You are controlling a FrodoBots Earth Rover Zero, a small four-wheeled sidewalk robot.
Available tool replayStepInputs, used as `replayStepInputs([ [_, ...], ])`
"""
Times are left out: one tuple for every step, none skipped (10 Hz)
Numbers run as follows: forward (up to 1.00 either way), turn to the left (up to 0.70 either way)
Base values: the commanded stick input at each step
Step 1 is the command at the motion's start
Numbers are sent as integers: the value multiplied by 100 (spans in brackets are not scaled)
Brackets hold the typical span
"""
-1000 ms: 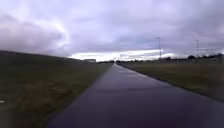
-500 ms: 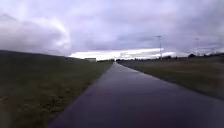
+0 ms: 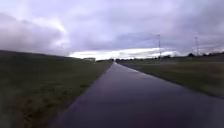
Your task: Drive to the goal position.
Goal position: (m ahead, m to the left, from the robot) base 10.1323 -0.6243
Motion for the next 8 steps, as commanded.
replayStepInputs([
  [70, 0],
  [70, 0],
  [70, 0],
  [70, 0],
  [70, -9],
  [70, -27],
  [70, 0],
  [70, 0],
])
